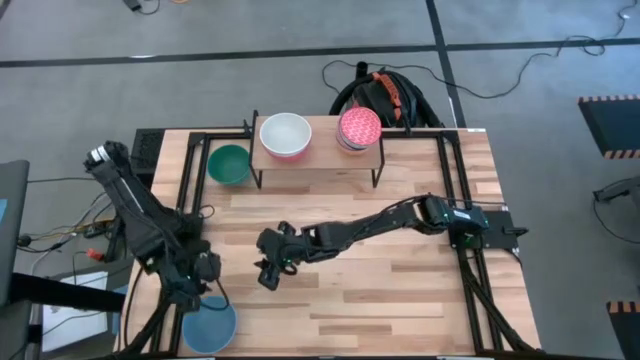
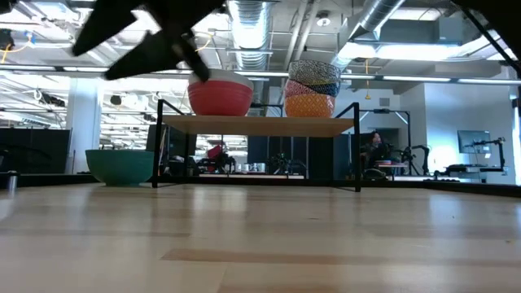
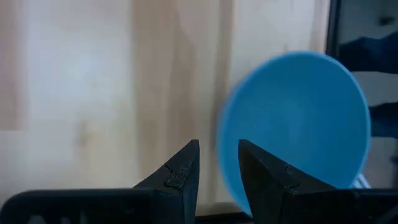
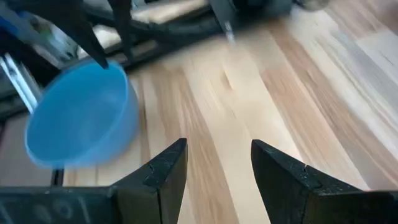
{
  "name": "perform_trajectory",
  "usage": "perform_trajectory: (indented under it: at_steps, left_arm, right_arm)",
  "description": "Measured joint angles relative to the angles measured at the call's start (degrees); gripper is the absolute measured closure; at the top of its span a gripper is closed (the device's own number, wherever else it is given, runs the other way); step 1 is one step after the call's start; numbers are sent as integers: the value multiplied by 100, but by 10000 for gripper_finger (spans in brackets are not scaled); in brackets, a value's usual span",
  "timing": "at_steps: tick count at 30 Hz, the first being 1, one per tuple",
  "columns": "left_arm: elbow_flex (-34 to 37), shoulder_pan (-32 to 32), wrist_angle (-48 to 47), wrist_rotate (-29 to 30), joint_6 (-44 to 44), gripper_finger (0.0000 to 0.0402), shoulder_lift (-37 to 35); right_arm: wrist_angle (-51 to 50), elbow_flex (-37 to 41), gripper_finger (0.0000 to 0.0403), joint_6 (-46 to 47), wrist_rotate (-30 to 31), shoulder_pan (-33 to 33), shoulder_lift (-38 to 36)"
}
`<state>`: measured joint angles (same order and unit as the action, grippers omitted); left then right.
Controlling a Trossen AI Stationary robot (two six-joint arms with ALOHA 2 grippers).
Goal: Place and stack bowls onto a shelf
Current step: Stack the blue bowl on top of the white bowl on the shelf
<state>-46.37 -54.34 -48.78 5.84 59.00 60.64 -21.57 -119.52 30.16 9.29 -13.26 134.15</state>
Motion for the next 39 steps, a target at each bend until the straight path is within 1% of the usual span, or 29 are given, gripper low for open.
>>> perform_trajectory:
  at_steps: [1, 3, 8, 12, 16, 18, 20, 23, 24, 27, 29, 33, 39]
  left_arm:
    - [150, -49, 253, -91, 77, 306, 20]
    - [419, -135, 681, -189, 174, 306, 54]
    - [960, -271, 1511, -193, 361, 306, 111]
    - [1264, -311, 1636, -203, 564, 306, 255]
    - [1297, -309, 1589, -63, 682, 307, 398]
    - [1297, -298, 1582, 45, 739, 316, 428]
    - [1297, -252, 1581, 128, 721, 338, 422]
    - [1297, -108, 1526, 325, 649, 385, 408]
    - [1297, -50, 1511, 397, 632, 392, 407]
    - [1288, 238, 1510, 733, 554, 397, 407]
    - [1234, 463, 1437, 1062, 525, 400, 409]
    - [1046, 908, 1325, 1565, 184, 401, 409]
    - [838, 1446, 1325, 1957, -553, 401, 409]
  right_arm:
    - [-233, 2, 198, -5, 0, 0, -85]
    - [-361, 1, 198, -21, -4, 16, -186]
    - [-663, 2, 198, -19, -6, 13, -282]
    - [-694, 2, 198, 72, -9, 6, -282]
    - [-720, 2, 198, 316, -15, -75, -283]
    - [-727, 2, 198, 345, -15, -119, -283]
    - [-743, 2, 198, 392, -15, -155, -284]
    - [-875, 2, 199, 594, -23, -184, -284]
    - [-900, 2, 201, 634, -27, -201, -284]
    - [-981, 2, 207, 897, -58, -236, -284]
    - [-988, 2, 208, 1158, -59, -247, -284]
    - [-923, 2, 208, 1474, -2, -212, -283]
    - [-937, 2, 198, 1268, 229, -65, -273]
